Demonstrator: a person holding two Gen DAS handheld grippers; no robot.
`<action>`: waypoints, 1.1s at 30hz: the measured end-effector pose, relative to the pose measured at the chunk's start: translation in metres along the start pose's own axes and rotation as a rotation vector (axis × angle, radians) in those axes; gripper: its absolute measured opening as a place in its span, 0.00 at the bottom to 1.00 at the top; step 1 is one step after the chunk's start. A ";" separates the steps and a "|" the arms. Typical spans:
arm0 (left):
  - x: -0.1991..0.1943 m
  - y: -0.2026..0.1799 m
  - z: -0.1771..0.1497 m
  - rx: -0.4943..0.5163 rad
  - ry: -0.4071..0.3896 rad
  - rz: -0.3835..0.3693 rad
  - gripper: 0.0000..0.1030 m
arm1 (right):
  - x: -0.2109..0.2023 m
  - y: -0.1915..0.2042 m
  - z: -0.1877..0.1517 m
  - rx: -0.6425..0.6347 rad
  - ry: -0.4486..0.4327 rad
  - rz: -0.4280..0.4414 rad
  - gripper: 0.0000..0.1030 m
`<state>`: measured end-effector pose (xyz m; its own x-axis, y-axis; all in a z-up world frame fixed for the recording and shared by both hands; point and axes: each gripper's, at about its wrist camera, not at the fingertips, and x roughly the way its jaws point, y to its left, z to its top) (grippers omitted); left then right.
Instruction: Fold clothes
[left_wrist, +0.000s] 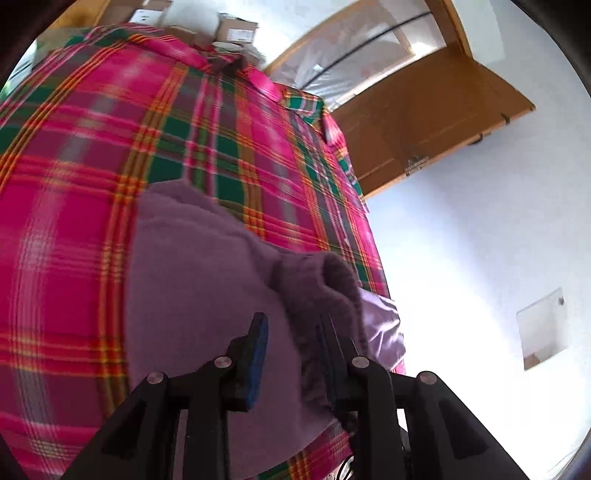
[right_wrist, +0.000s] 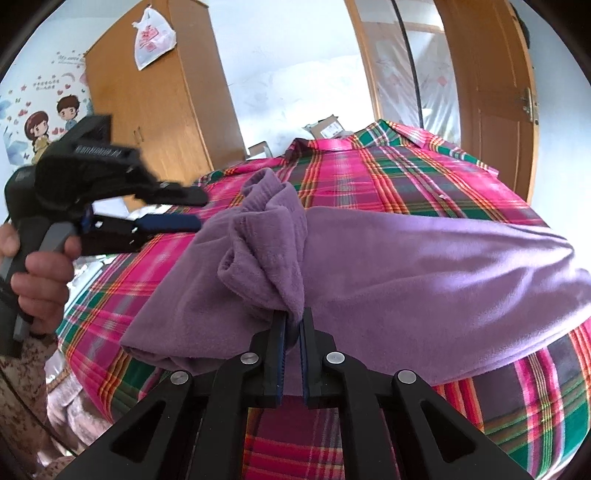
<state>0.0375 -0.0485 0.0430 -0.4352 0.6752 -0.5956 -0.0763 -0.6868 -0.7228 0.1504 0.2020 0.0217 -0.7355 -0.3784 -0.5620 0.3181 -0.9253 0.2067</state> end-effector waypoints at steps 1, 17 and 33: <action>-0.002 0.005 -0.002 -0.011 -0.002 0.001 0.26 | 0.000 -0.001 -0.001 0.005 0.003 0.003 0.08; -0.008 0.056 -0.012 -0.088 -0.023 0.045 0.26 | -0.028 -0.041 0.012 0.113 -0.035 -0.011 0.34; -0.009 0.063 -0.006 -0.087 -0.017 0.082 0.26 | 0.052 -0.044 0.095 0.016 0.100 0.116 0.41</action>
<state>0.0421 -0.0965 0.0010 -0.4519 0.6128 -0.6483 0.0380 -0.7128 -0.7003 0.0411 0.2205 0.0596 -0.6311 -0.4787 -0.6104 0.3868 -0.8763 0.2872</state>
